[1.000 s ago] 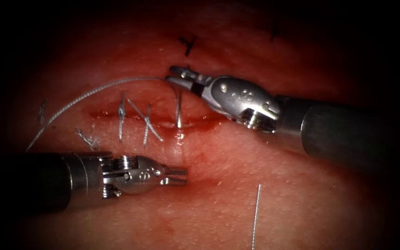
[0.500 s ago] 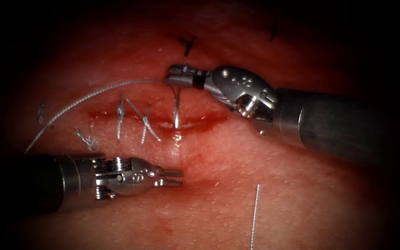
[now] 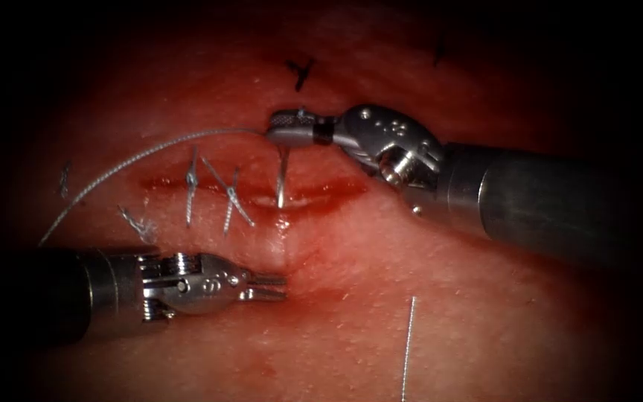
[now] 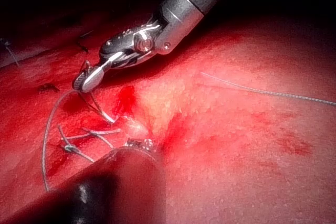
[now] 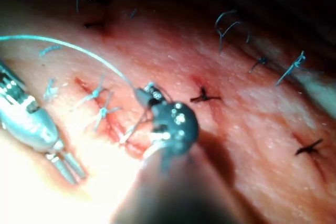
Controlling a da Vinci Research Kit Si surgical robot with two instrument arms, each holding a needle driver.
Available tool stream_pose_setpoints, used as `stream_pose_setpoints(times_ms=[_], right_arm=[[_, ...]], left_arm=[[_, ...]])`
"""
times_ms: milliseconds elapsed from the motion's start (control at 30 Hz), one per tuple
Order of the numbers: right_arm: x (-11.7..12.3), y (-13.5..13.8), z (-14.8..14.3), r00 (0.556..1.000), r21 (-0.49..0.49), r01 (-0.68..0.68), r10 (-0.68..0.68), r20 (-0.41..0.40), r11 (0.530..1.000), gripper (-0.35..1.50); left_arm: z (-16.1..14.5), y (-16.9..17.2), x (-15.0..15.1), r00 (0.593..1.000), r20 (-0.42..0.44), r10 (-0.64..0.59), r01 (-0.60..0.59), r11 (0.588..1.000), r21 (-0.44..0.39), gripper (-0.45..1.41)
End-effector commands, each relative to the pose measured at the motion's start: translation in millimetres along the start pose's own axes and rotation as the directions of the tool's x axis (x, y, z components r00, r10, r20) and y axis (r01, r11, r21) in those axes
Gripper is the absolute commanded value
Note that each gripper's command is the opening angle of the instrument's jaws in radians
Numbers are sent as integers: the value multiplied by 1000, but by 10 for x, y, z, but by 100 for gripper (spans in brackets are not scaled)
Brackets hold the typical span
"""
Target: Wound Closure
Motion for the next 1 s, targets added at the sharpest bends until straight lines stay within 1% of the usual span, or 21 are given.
stream_pose_setpoints(times_ms=[33,100,200,300,400,467,567,633,833,1000], right_arm=[[10,4,9,1000,3,-31,31,2,1000,-35],[10,5,10,997,3,-79,79,22,997,-35],[6,2,11,991,13,-116,115,64,993,-35],[3,1,12,984,38,-163,160,80,986,-35],[3,1,12,973,63,-206,198,114,977,-35],[7,4,12,961,96,-252,237,144,963,-35],[16,12,14,949,144,-291,267,167,946,-35],[18,13,18,939,169,-319,288,186,932,-35],[8,1,30,923,215,-366,323,210,905,-35],[2,-7,30,917,236,-385,341,208,892,-35]], left_arm=[[9,-2,3,1000,-2,2,-2,1000,2,-1],[9,-2,3,1000,-1,2,-2,1000,2,-1],[11,-1,3,1000,-1,2,-2,1000,4,-1],[12,-1,4,1000,-2,1,-1,1000,2,-1],[11,-1,4,1000,-4,1,-1,1000,-1,-1],[11,0,3,1000,-4,2,-2,1000,-1,-1],[10,0,2,1000,-4,2,-2,1000,-1,-1],[10,0,3,1000,-4,2,-2,1000,-2,-1],[10,2,3,1000,-4,2,-2,1000,-1,-1],[10,1,3,1000,-5,3,-3,1000,-4,-1]])
